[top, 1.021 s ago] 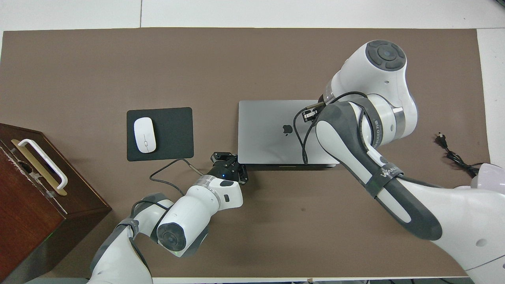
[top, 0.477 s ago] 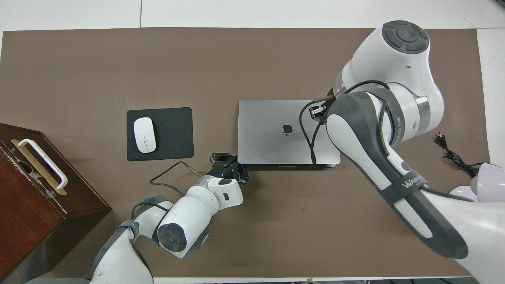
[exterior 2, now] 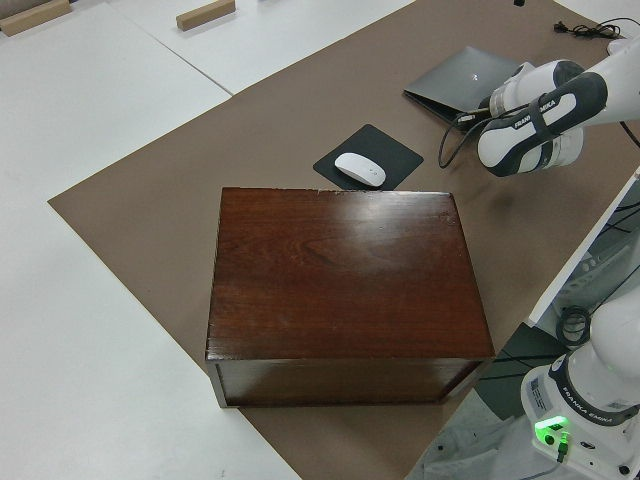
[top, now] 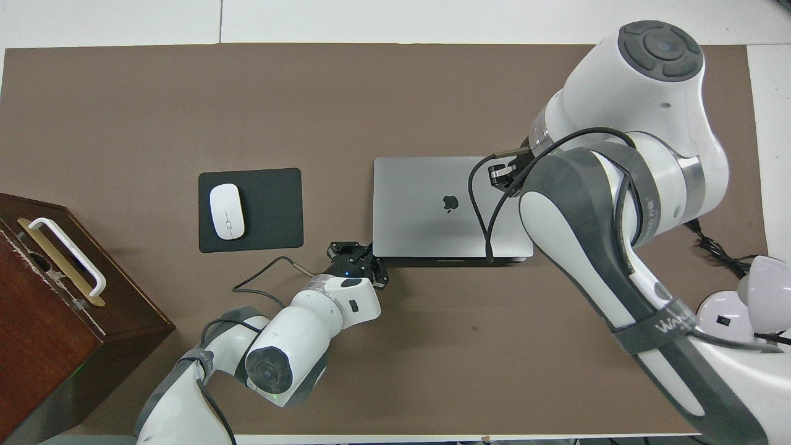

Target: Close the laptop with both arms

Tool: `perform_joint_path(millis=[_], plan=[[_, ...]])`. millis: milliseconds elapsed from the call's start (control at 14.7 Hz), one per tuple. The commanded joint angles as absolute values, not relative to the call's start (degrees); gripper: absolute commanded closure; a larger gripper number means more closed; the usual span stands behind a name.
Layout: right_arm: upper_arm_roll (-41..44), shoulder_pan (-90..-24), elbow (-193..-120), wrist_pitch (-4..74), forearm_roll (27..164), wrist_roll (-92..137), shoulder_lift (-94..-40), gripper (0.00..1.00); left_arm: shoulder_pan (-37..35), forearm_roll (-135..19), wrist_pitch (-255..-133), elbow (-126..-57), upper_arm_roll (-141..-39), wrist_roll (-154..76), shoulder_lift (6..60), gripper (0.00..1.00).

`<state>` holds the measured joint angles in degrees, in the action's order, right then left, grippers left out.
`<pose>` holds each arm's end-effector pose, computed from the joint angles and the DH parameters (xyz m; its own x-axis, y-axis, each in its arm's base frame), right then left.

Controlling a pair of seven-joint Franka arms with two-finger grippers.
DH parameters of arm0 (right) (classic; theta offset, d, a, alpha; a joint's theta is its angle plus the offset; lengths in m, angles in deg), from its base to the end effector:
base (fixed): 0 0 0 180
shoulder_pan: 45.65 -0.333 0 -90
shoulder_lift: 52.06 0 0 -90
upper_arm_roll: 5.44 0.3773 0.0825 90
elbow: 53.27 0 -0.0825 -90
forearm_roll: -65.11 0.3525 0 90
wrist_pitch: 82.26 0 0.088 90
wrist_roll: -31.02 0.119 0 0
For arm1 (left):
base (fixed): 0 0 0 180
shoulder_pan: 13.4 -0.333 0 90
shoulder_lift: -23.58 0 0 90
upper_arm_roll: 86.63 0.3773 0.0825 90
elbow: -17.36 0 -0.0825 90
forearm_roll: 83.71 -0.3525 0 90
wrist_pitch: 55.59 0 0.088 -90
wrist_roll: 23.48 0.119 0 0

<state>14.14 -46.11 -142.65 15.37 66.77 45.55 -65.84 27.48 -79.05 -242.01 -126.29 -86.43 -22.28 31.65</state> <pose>0.5754 0.1879 0.5606 0.9902 0.0892 -0.1075 0.0804 -0.9932 -0.0837 0.3952 -0.3289 0.3758 0.6611 -0.4897 0.5684 -0.6094 -0.7924 0.0261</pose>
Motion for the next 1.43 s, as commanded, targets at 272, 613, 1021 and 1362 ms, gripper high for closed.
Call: perform_joint_path(millis=[272, 613, 1021, 1362], plan=[[14.3, -43.5, -144.0, 9.4, 66.8, 46.1, -58.7, 0.46, 26.5, -78.3, -217.1, -127.2, -85.9, -21.9, 16.1, 1.0], [12.1, -42.3, -144.2, 5.3, 65.8, 46.0, -54.9, 0.0, 23.5, -78.3, -194.1, -119.3, -85.8, -21.9, 10.3, 1.0], [4.5, -44.2, -144.4, 2.3, 65.6, 44.3, -53.9, 0.0, 17.5, -78.8, -171.5, -106.1, -85.7, -22.0, 8.3, 1.0], [0.4, -45.4, -143.4, 2.3, 65.6, 39.3, -54.2, 0.0, 9.6, -79.3, -160.7, -98.4, -85.7, -21.9, 8.3, 0.0]])
